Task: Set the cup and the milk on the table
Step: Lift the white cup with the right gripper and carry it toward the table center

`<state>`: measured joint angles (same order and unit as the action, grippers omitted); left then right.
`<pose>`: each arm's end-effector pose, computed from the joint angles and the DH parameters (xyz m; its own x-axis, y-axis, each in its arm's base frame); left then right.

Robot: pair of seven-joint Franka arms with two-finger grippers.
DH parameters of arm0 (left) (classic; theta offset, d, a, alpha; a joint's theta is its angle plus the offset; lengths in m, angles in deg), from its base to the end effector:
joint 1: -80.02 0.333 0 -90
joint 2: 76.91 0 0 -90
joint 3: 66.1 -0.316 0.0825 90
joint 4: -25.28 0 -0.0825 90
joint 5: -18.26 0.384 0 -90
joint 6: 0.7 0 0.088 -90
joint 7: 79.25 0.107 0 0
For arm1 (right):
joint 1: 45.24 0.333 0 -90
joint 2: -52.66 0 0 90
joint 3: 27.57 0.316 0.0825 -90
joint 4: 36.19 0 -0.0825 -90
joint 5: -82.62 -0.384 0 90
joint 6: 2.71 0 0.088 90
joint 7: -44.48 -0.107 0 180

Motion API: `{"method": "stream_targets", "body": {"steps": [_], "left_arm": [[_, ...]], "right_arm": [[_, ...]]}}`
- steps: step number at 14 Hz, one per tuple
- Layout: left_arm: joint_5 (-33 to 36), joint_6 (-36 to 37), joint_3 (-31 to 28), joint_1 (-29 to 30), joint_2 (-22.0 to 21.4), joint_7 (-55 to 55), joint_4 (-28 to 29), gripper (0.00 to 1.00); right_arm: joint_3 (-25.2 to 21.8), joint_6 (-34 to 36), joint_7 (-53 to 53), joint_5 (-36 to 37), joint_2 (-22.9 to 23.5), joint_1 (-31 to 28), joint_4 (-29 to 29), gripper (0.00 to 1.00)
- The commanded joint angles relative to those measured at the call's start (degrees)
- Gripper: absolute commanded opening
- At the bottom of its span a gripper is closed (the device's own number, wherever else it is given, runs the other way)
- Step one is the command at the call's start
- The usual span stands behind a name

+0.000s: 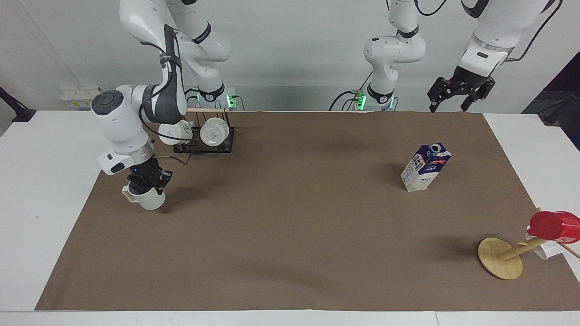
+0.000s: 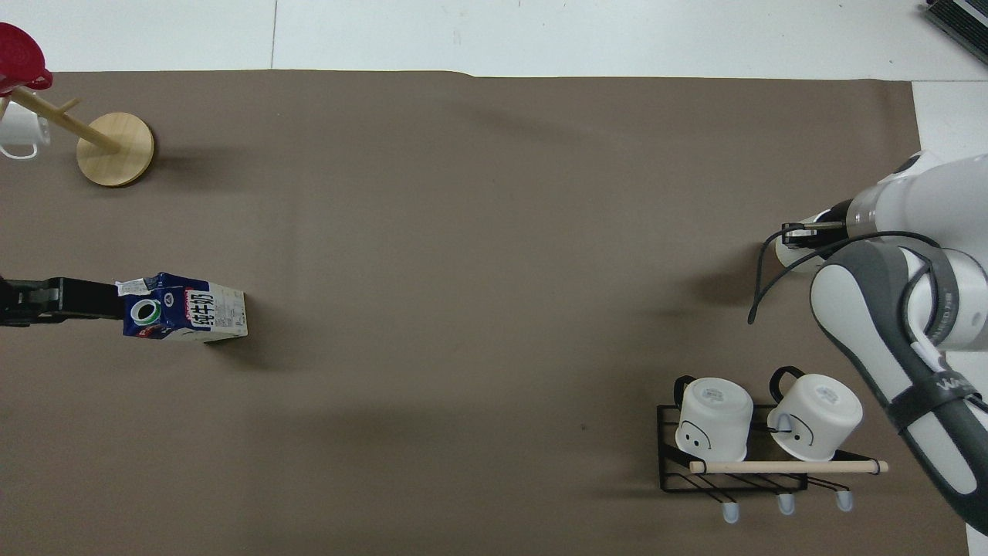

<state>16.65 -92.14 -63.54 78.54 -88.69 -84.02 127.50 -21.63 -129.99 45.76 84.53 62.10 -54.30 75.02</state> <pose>0.4892 -0.0398 0.6332 0.9998 0.0142 0.0156 0.0139 -0.9997 0.0203 0.6043 -0.0362 0.4108 0.9931 -0.0149 0.1161 -0.0167 -0.9998 0.0143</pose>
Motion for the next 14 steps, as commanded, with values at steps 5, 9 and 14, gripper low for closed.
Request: {"method": "stream_targets", "body": {"steps": [5,9,14], "left_arm": [[0.83,1.44,-0.19,-0.28,0.71,-0.07,-1.5,1.0],[0.83,1.44,-0.19,-0.28,0.71,-0.15,-1.5,1.0],[0.83,1.44,-0.19,-0.28,0.71,-0.06,-1.5,1.0]], "right_arm": [[0.12,4.68,-18.92,1.16,-0.3,16.15,-6.34,0.0],[0.21,6.61,-26.93,1.08,0.22,23.99,-9.07,0.0],[0.21,6.35,-36.34,1.69,2.15,29.54,-9.51,0.0]]}}
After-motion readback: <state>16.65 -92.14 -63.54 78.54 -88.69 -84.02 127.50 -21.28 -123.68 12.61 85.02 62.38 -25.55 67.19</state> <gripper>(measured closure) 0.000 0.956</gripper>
